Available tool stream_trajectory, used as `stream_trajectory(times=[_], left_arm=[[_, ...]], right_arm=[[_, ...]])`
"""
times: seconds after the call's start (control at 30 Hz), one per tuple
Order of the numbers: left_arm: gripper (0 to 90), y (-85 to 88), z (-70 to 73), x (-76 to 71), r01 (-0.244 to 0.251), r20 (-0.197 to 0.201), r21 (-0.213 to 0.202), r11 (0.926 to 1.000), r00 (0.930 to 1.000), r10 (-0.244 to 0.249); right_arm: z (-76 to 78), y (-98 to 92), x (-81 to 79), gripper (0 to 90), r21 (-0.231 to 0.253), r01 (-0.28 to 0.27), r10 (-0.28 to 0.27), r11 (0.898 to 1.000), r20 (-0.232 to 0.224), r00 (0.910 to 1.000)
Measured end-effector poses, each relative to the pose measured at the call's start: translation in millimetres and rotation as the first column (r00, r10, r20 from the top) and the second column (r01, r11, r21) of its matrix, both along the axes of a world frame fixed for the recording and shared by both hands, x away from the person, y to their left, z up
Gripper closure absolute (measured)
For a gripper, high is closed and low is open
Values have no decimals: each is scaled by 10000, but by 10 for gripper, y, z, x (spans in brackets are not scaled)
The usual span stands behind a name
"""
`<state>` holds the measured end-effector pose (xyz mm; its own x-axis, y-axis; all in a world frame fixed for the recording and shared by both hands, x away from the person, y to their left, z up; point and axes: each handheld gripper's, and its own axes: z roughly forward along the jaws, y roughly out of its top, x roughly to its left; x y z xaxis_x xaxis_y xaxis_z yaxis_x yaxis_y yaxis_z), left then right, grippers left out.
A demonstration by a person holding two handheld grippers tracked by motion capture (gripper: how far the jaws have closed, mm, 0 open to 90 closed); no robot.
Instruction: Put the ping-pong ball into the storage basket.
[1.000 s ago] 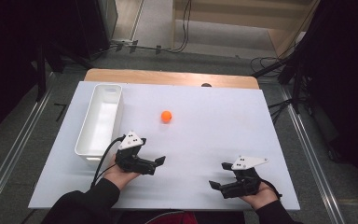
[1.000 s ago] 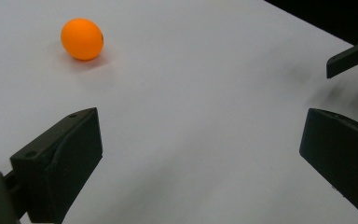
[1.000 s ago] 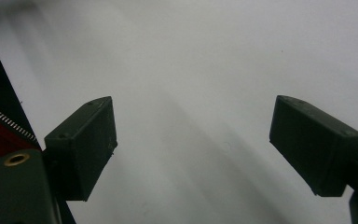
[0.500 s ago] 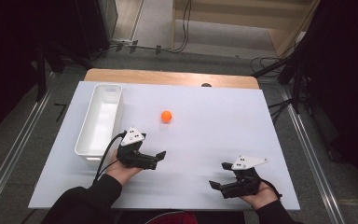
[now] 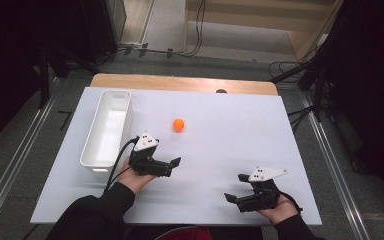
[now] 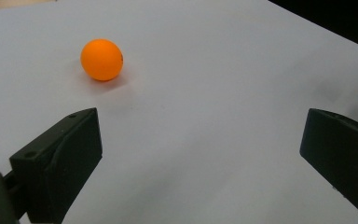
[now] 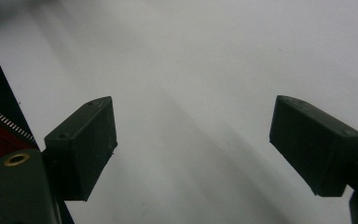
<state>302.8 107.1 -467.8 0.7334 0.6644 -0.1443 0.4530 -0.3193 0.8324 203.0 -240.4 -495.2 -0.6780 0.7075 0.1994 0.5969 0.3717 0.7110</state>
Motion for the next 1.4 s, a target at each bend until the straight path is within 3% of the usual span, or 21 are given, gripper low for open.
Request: stream_trajectory(times=[0.4,0.67,1.4], left_arm=[[0,-89,11,117,-334,218,218,9992,9992,329],[0,-136,12,179,-356,159,83,9993,9992,355],[0,-329,-3,434,-516,202,277,9983,9985,510]], right_arm=[[4,-9,18,135,104,-6,5,9999,36,10000],[6,-8,50,135,167,52,-53,9998,56,10000],[-1,15,63,135,278,-81,80,9996,35,10000]])
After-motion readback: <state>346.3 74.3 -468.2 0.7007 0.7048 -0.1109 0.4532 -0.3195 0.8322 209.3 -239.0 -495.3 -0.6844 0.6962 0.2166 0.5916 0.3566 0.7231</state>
